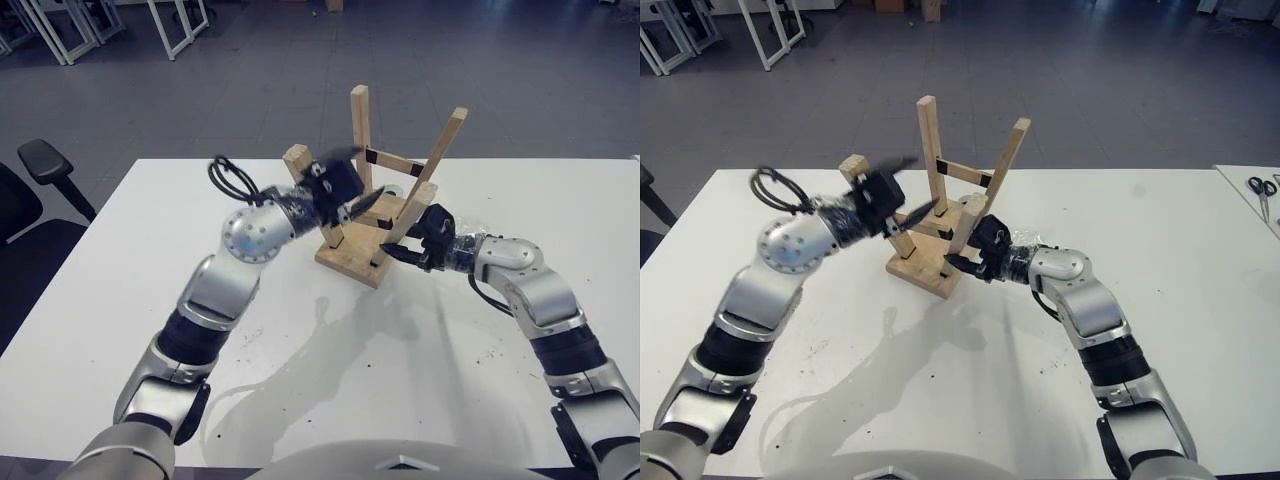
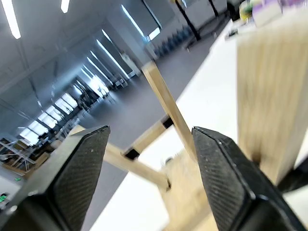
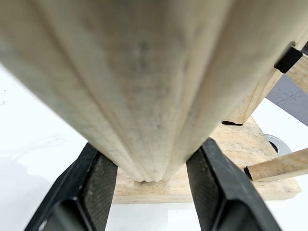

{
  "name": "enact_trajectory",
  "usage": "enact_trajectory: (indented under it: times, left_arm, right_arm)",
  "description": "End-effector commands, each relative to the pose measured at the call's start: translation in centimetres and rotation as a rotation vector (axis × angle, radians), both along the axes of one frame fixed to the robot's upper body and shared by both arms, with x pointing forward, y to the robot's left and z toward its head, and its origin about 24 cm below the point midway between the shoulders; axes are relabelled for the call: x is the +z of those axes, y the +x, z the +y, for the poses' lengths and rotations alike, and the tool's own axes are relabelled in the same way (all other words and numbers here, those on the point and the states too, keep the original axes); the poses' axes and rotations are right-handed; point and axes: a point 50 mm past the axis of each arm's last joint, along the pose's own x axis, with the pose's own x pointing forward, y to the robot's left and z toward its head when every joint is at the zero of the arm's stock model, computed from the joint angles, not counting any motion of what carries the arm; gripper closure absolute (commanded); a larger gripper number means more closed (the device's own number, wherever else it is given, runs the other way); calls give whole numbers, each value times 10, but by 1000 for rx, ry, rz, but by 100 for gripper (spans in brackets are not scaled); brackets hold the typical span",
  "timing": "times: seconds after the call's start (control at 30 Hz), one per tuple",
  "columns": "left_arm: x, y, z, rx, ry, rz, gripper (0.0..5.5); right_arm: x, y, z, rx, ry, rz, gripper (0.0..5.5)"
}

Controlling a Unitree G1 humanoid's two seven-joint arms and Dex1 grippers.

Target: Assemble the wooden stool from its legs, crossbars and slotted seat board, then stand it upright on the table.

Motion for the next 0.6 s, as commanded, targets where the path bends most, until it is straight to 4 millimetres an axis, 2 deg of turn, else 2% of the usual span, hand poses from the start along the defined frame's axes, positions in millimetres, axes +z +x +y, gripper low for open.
enact_trajectory:
  times: [0.03,0.17,0.27,0.33,0.43,0.5,0.6]
  left_arm:
    - [-38,5,-3,25,67,41,233]
    - [-42,6,-5,17,81,25,233]
    - [-44,5,-6,-4,137,19,233]
    - [-52,2,-6,-34,236,47,233]
    - [-74,-4,-3,-62,385,163,233]
    - [-85,-8,-4,-67,422,215,233]
    - [-86,-8,-3,-27,395,191,233]
  right_arm:
    - [-25,-3,-6,-43,-89,114,349]
    - [-32,-2,-7,-33,-174,142,349]
    - [-36,-2,-7,-17,-248,163,349]
    - [-38,-1,-5,-3,-303,196,349]
    - [-52,2,-9,-33,-385,269,349]
    - [-66,-1,-14,-51,-420,319,349]
    - [-81,-8,-20,-65,-452,352,349]
